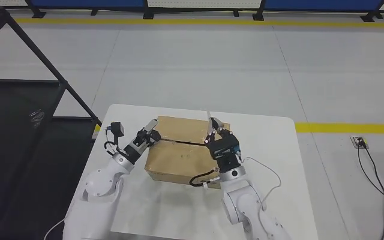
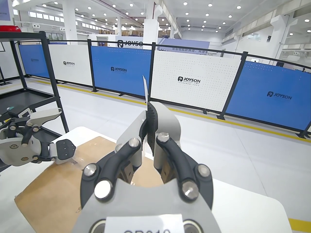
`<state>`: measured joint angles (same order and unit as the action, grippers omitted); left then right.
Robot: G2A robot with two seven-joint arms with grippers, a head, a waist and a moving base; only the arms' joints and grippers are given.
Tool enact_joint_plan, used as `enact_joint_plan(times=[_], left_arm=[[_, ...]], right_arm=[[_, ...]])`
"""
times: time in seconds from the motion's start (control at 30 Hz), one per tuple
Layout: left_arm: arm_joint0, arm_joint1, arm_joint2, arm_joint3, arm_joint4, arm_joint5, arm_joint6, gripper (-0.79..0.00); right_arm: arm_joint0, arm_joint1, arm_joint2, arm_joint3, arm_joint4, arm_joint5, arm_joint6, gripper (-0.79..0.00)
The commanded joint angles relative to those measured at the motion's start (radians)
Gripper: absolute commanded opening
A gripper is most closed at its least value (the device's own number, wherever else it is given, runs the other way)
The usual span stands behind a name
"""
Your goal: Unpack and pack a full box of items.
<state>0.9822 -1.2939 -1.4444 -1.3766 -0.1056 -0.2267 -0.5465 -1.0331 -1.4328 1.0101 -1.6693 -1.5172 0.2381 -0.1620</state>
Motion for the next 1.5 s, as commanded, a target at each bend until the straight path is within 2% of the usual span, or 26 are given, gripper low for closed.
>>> enact_joint_plan(times=[0.0,0.83,0.93,1.03,1.33,1.47], left_arm=[[-0.007,0.000,0.011,0.014,0.007,-0.007,-0.004,0.000],[-0.022,0.004,0.055,0.063,0.006,-0.016,0.012,0.000],[-0.022,0.005,0.059,0.063,0.006,-0.015,0.013,0.000],[-0.021,0.005,0.062,0.062,0.006,-0.015,0.015,0.000],[-0.018,0.008,0.068,0.059,0.007,-0.011,0.019,0.000],[-0.017,0.009,0.072,0.056,0.007,-0.008,0.020,0.000]], right_arm=[[-0.001,-0.001,0.006,0.003,-0.003,-0.007,-0.002,-0.785],[-0.050,-0.010,0.069,0.057,-0.013,-0.056,-0.015,-0.785],[-0.052,-0.012,0.075,0.067,-0.006,-0.058,-0.015,-0.690],[-0.050,-0.014,0.079,0.079,0.002,-0.061,-0.015,-0.640],[-0.053,-0.020,0.094,0.104,0.022,-0.059,-0.021,-0.616],[-0.062,-0.021,0.107,0.106,0.033,-0.056,-0.024,-0.576]])
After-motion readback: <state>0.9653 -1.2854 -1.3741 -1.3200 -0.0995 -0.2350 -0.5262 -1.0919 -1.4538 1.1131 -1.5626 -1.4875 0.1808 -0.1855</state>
